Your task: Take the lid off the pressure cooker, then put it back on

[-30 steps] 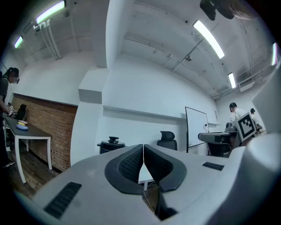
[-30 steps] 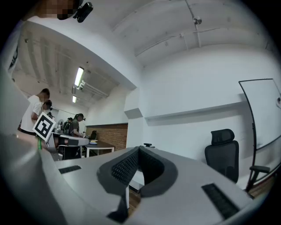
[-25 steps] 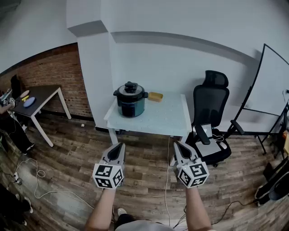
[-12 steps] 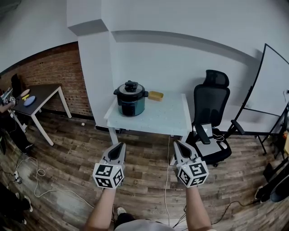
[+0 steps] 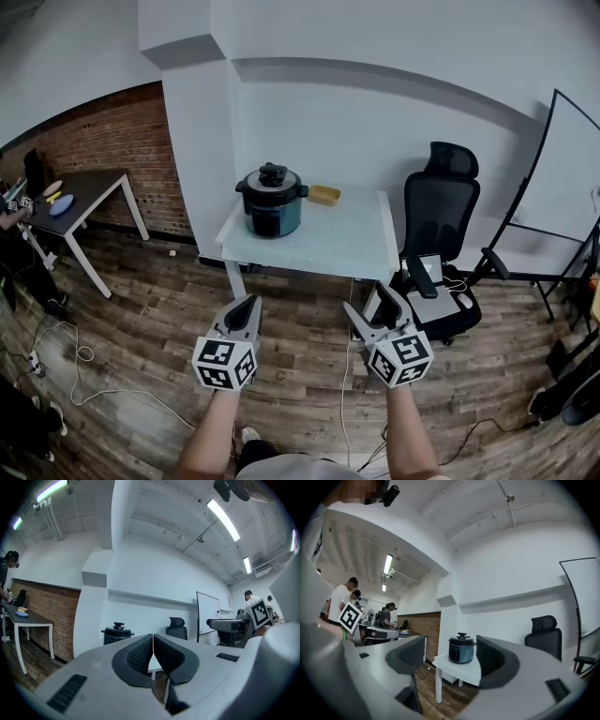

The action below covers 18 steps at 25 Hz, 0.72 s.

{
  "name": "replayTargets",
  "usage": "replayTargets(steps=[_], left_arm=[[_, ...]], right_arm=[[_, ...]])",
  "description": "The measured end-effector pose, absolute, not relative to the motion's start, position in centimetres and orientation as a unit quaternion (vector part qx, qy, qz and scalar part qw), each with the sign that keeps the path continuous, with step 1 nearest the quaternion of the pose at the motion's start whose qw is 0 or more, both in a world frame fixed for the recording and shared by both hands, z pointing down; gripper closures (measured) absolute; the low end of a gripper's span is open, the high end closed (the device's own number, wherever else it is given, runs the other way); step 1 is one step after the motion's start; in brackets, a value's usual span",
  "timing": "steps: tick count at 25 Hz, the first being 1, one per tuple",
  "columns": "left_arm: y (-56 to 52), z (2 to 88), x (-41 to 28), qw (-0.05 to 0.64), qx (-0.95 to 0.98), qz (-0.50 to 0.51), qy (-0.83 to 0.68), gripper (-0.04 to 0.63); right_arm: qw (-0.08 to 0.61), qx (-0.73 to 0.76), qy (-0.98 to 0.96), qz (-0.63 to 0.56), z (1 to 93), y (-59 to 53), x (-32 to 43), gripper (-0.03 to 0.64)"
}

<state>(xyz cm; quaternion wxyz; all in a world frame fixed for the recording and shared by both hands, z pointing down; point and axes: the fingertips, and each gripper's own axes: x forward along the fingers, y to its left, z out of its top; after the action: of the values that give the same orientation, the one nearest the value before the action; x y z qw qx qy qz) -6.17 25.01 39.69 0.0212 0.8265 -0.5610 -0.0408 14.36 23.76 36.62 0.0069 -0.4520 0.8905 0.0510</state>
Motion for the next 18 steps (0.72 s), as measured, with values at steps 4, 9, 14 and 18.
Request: replayTargets(steps=[4, 9, 14, 18], left_arm=[[24.7, 39.7, -6.0, 0.02, 0.826, -0.039, -0.562, 0.578], [23.8, 39.8, -5.7, 0.015, 0.826, -0.035, -0.563, 0.578], [22.3, 40.2, -5.7, 0.018, 0.826, -0.03, -0.563, 0.578], [19.8, 40.8, -6.1, 0.023, 0.828, -0.03, -0.56, 0.578]], right_arm=[[0.009, -0.457, 0.887, 0.059, 36.4, 23.3, 14.6, 0.218], [0.001, -0.456, 0.888, 0.06, 36.8, 22.1, 14.9, 0.212], [-0.003, -0.448, 0.892, 0.057, 37.4, 20.3, 14.5, 0.212], [-0.002, -0.447, 0.893, 0.056, 37.8, 18.1, 13.9, 0.212]])
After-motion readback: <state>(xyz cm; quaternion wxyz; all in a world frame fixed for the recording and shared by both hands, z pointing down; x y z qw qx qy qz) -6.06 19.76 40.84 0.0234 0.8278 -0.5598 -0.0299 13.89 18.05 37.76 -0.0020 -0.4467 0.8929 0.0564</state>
